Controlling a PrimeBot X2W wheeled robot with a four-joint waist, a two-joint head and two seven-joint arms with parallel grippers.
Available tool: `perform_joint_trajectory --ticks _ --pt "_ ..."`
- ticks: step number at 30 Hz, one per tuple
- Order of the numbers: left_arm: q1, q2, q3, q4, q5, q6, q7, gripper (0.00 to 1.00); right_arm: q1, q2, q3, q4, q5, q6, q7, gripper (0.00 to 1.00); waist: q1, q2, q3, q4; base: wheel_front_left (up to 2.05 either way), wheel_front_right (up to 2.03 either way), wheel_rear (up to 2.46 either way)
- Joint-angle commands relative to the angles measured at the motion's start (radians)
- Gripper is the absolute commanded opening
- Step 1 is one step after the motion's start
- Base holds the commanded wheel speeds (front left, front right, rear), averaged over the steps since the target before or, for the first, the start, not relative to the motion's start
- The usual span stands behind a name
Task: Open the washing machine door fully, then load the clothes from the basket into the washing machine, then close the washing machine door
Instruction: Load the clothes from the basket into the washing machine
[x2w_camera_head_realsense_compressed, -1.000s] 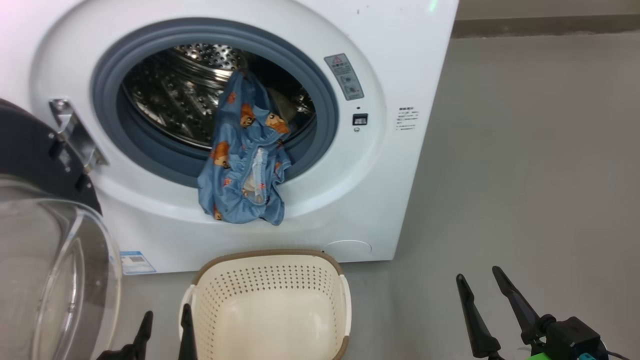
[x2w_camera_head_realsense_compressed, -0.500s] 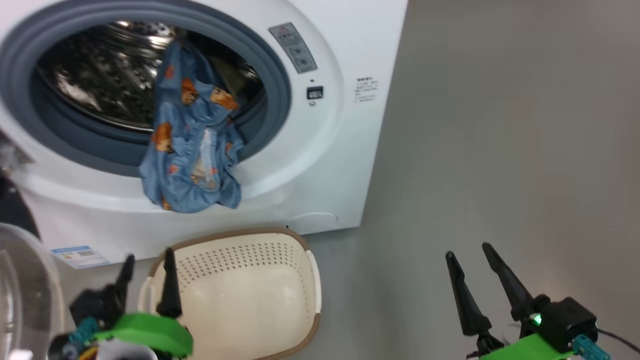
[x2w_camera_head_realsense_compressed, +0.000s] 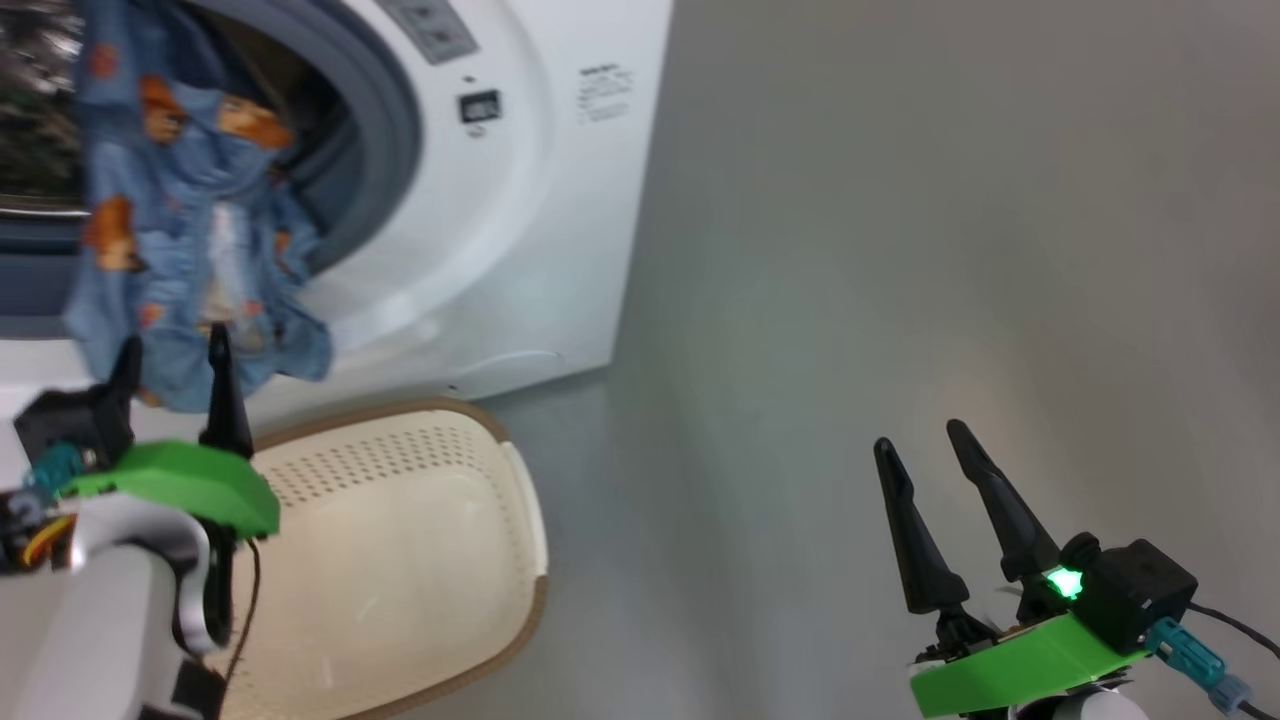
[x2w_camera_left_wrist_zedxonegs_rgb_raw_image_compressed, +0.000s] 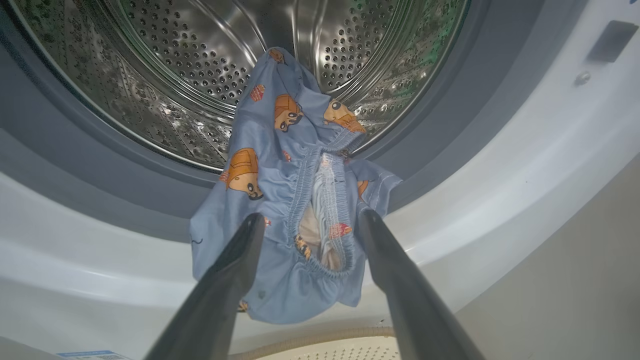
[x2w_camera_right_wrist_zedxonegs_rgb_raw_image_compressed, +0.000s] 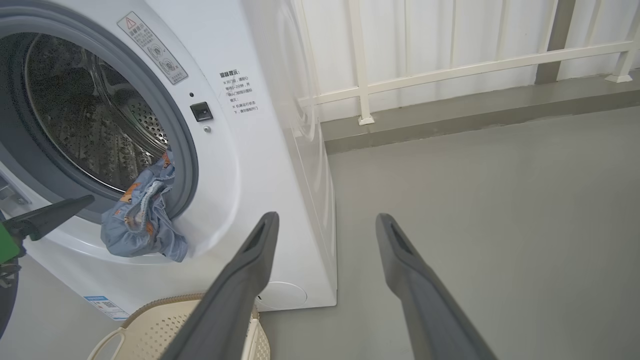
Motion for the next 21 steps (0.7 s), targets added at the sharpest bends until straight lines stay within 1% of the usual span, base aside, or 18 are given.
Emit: perform_joint_trajectory --ticks 1,8,15,21 --pt "-0.048 0.038 0.027 0.004 0.015 -0.002 -0.008 1.0 -0.025 -0.002 0.031 -0.028 0.01 0.006 -0.005 1.0 0.0 0.0 0.069 -0.068 0.0 0.0 0.0" --pt "-0.158 0.061 0.008 0.124 0.041 0.0 -0.023 1.0 -0.048 -0.002 0.045 -0.032 0.025 0.006 -0.005 1.0 0.0 0.0 0.107 -0.103 0.0 0.0 0.0" --pt "-0.238 0.112 0.004 0.244 0.086 0.049 -0.046 1.0 -0.058 -0.001 0.056 -0.037 0.033 0.006 -0.005 1.0 0.0 0.0 0.144 -0.133 0.0 0.0 0.0" --pt "-0.28 0.116 -0.013 0.302 0.103 0.059 -0.057 1.0 -0.062 -0.001 0.06 -0.038 0.035 0.006 -0.005 1.0 0.0 0.0 0.161 -0.142 0.0 0.0 0.0"
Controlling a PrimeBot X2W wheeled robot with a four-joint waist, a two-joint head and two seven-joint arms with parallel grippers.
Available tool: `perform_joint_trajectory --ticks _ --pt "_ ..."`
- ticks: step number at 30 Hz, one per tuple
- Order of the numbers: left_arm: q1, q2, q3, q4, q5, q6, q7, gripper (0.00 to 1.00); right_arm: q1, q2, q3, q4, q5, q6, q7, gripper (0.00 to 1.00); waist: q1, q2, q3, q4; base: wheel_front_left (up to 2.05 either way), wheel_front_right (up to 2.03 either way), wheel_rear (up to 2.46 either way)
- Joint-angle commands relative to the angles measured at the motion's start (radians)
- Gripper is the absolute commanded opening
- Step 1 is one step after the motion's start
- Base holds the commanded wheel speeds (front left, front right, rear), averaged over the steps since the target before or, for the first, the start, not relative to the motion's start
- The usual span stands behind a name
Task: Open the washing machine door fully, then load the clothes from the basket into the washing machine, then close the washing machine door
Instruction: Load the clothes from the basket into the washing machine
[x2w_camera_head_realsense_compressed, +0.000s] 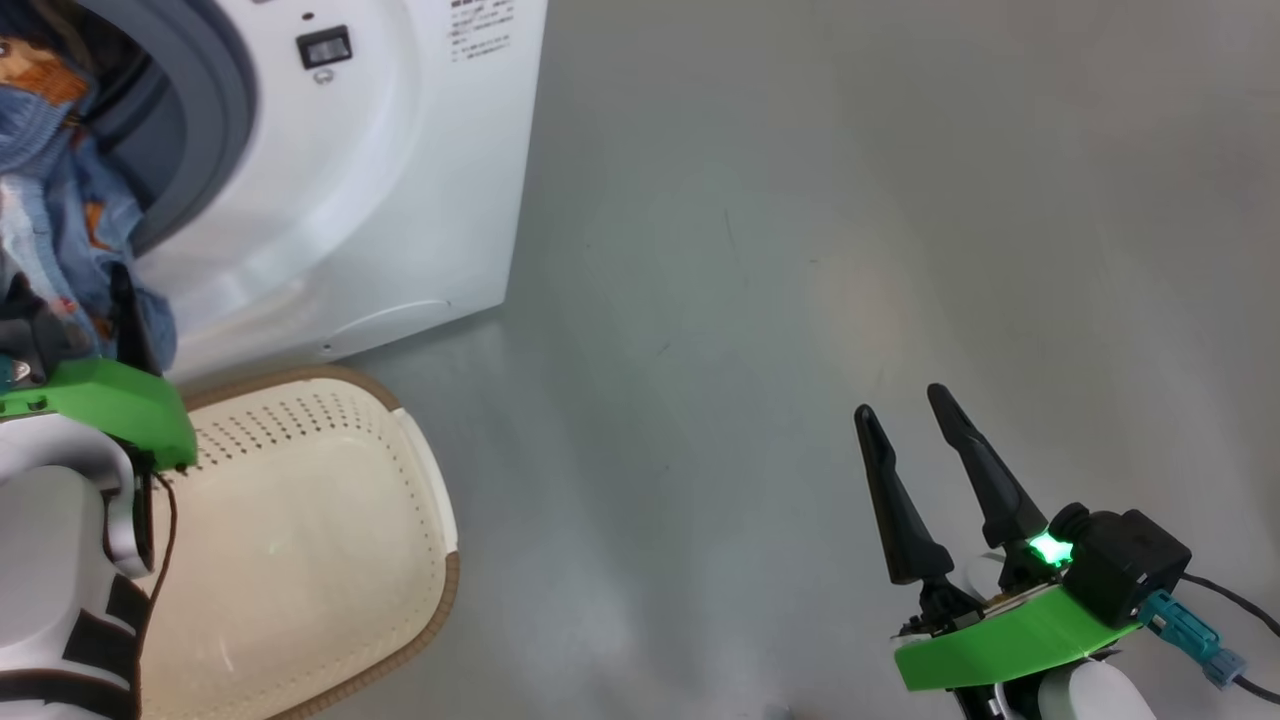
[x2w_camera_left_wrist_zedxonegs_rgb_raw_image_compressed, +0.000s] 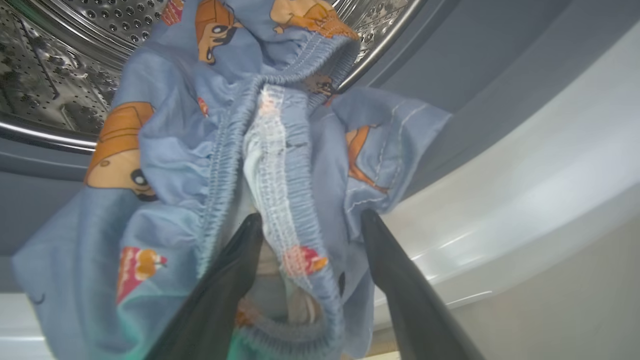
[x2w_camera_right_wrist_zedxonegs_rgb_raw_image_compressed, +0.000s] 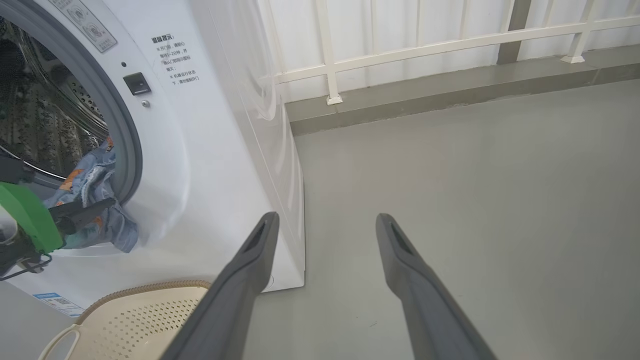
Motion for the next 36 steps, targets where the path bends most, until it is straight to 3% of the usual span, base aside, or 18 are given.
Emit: perform_joint_trajectory --ticks 1,10,11,15,28,36 --pt "-0.034 0.037 0.02 -0.004 0.009 0.007 -0.013 1.0 -0.009 -0.004 0.026 -0.027 0.01 0.006 -0.005 1.0 0.0 -0.0001 0.008 -0.006 0.0 0.0 0.0" --pt "-0.066 0.037 0.005 0.049 0.019 0.007 -0.02 1.0 -0.013 -0.004 0.037 -0.022 0.009 0.006 -0.005 1.0 0.0 -0.0001 0.005 -0.012 0.0 0.0 0.0" --pt "-0.068 0.036 0.005 0.051 0.019 0.008 -0.02 0.96 -0.012 -0.004 0.036 -0.021 0.009 0.006 -0.005 1.0 0.0 -0.0001 0.003 -0.011 0.0 0.0 0.0" --pt "-0.069 0.035 0.003 0.049 0.019 0.008 -0.021 0.0 -0.009 -0.004 0.034 -0.018 0.011 0.006 -0.005 1.0 0.0 -0.0001 -0.004 -0.004 0.0 0.0 0.0" --pt "-0.077 0.04 0.012 -0.033 0.004 -0.008 -0.022 0.0 -0.015 -0.004 0.034 -0.016 0.01 0.006 -0.005 1.0 0.0 -0.0001 -0.008 0.028 0.0 0.0 0.0" --pt "-0.144 0.059 0.021 -0.097 -0.005 -0.01 -0.017 0.0 -0.021 -0.004 0.057 -0.015 0.02 0.006 -0.005 1.0 0.0 -0.0001 0.01 0.01 0.0 0.0 0.0"
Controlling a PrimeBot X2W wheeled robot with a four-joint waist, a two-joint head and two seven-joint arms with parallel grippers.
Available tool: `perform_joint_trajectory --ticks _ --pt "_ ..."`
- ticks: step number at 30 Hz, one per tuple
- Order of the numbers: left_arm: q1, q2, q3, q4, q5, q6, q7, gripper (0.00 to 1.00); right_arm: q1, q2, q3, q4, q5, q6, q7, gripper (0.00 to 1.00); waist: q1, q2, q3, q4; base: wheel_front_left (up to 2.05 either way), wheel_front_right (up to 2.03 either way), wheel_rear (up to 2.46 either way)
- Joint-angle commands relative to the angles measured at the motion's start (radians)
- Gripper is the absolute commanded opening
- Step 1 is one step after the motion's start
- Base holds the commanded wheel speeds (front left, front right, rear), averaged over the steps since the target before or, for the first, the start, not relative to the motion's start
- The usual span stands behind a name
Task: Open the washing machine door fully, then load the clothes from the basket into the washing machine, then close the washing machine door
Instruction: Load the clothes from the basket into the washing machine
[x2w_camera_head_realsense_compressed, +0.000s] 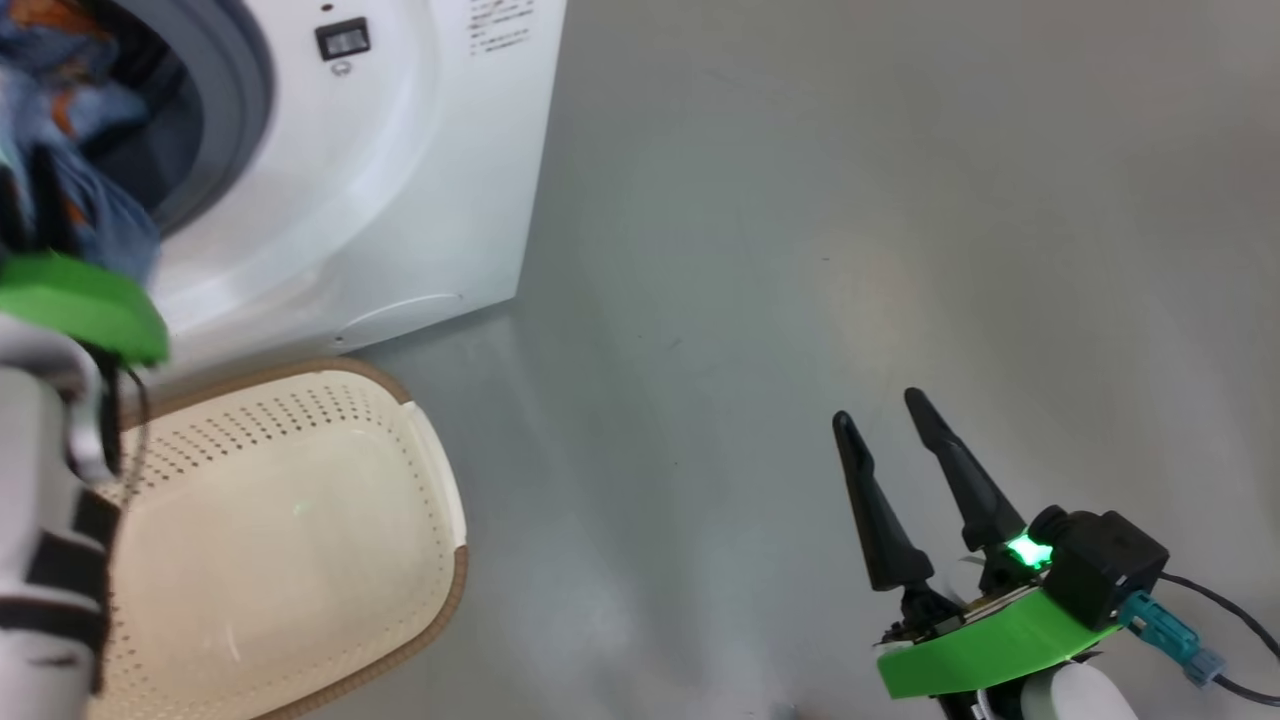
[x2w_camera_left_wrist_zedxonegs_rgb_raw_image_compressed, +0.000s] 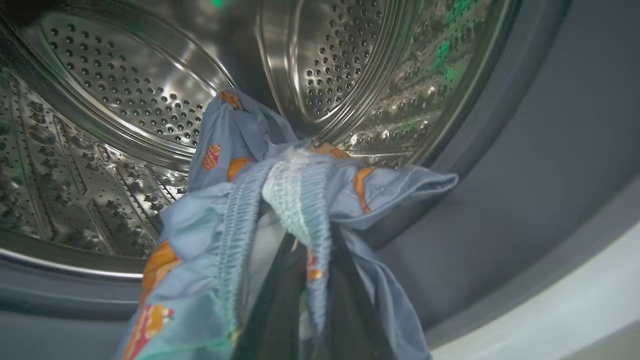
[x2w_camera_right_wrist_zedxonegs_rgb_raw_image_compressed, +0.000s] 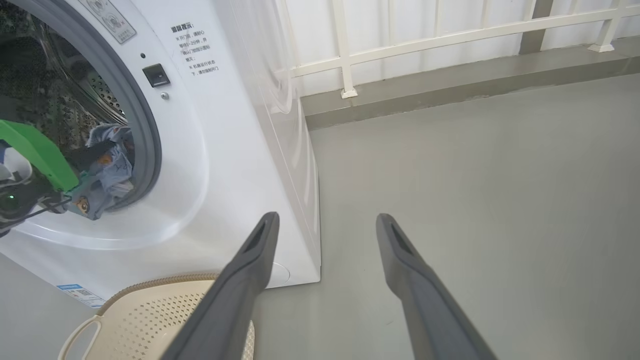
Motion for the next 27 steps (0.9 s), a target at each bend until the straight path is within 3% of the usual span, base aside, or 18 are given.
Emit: perform_joint_trajectory --ticks 1,11,19,27 --pt "-0.063 0.061 0.03 -0.025 -0.005 0.003 0.006 0.0 -0.019 -0.004 0.036 -0.018 0.016 0.006 -0.005 1.0 0.0 0.0 0.015 -0.018 0.0 0.0 0.0" --pt "-0.292 0.141 0.02 0.089 0.027 0.021 0.069 0.0 -0.018 -0.004 0.107 -0.013 0.049 0.006 -0.005 1.0 0.0 0.0 0.09 -0.118 0.0 0.0 0.0" --pt "-0.467 0.225 0.02 0.153 0.042 0.007 0.065 0.0 -0.004 -0.004 0.153 -0.017 0.067 0.006 -0.005 1.0 0.0 0.0 0.164 -0.188 0.0 0.0 0.0" --pt "-0.599 0.263 0.024 0.196 0.044 0.003 0.012 0.0 0.017 -0.004 0.158 -0.037 0.068 0.006 -0.005 1.0 0.0 0.0 0.224 -0.196 0.0 0.0 0.0"
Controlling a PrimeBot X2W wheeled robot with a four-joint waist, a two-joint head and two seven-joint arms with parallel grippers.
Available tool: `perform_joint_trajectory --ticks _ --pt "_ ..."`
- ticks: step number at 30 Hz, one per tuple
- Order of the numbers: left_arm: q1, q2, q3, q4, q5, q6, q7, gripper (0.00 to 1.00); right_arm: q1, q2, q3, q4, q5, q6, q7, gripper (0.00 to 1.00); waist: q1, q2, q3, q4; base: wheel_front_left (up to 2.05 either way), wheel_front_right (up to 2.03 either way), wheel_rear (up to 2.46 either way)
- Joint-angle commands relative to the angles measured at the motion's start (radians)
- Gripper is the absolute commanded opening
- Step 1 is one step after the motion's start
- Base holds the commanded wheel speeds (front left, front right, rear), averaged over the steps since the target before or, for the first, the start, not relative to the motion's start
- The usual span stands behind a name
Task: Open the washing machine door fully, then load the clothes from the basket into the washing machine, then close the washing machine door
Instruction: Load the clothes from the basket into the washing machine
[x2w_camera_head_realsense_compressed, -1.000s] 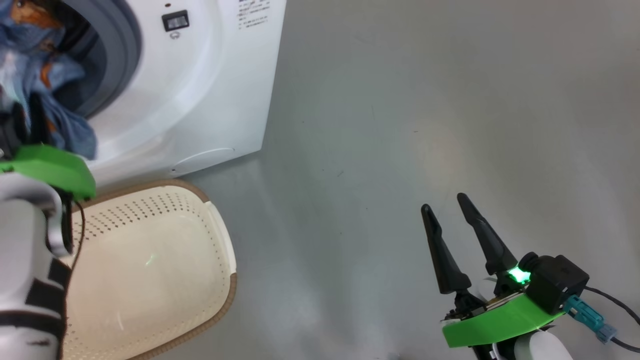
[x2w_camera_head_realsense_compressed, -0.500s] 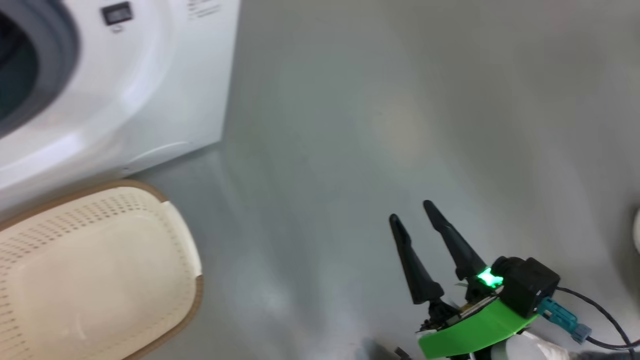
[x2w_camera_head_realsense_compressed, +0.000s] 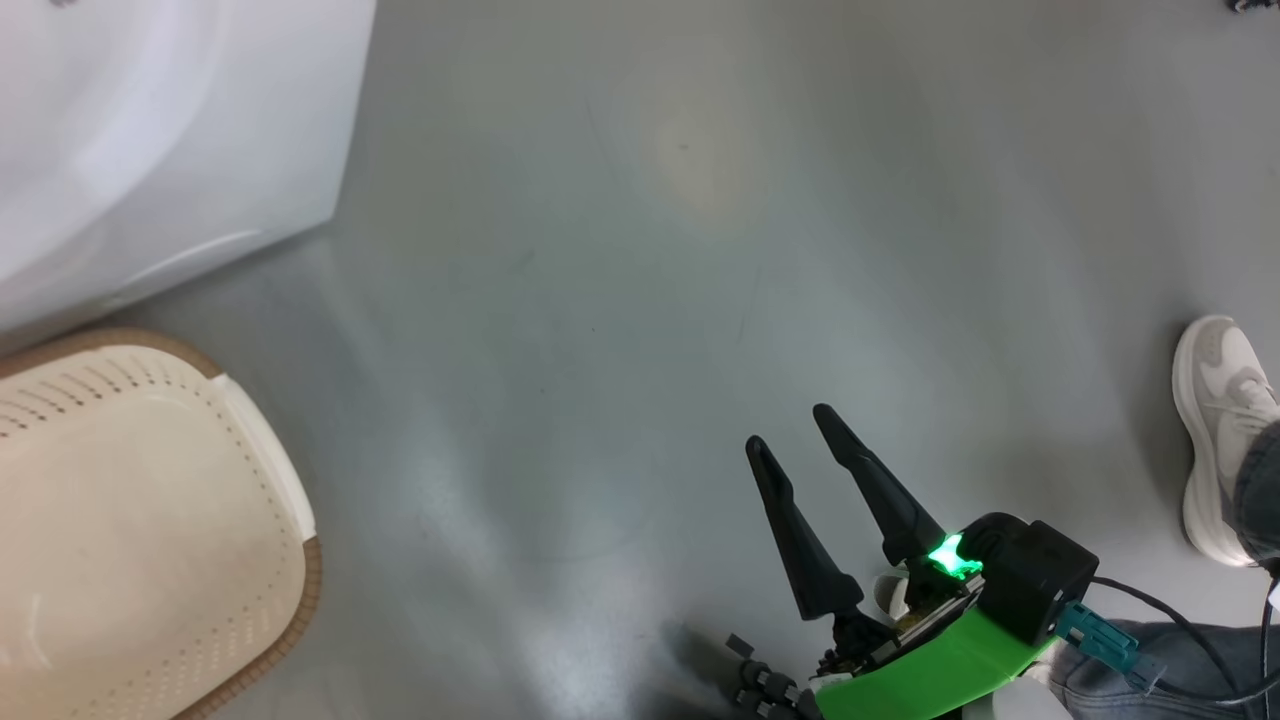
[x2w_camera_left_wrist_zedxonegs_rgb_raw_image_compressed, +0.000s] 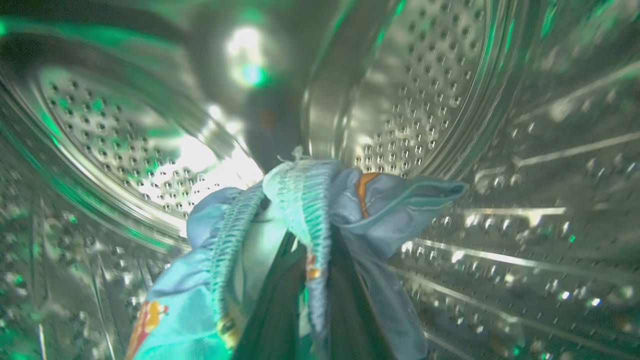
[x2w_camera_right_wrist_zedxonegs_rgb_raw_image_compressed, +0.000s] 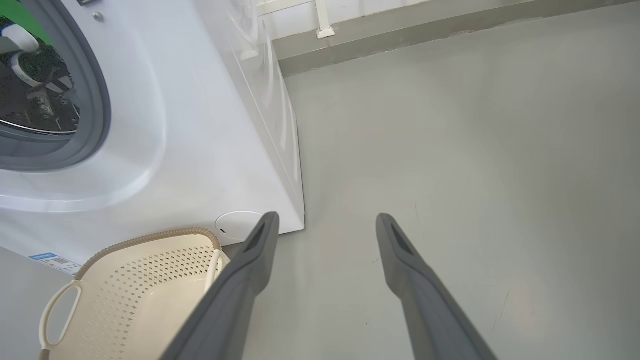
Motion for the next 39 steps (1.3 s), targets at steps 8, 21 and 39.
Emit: perform_joint_trajectory --ticks 8,21,39 --pt "-0.083 0.067 -0.058 0.124 0.052 -0.007 0.089 0.0 0.038 -0.009 0.019 -0.026 0.005 0.006 -0.005 1.0 0.0 0.0 0.034 -0.006 0.0 0.0 0.0" --pt "-0.043 0.0 -0.043 0.219 0.006 0.064 0.018 1.0 -0.001 -0.009 0.015 -0.003 -0.006 0.006 -0.005 1.0 0.0 0.0 -0.018 0.039 0.0 0.0 0.0" --pt "0.252 -0.153 0.03 0.073 -0.091 0.059 -0.022 1.0 -0.015 -0.009 -0.02 0.041 -0.043 0.006 -0.005 1.0 0.0 0.0 -0.21 0.171 0.0 0.0 0.0"
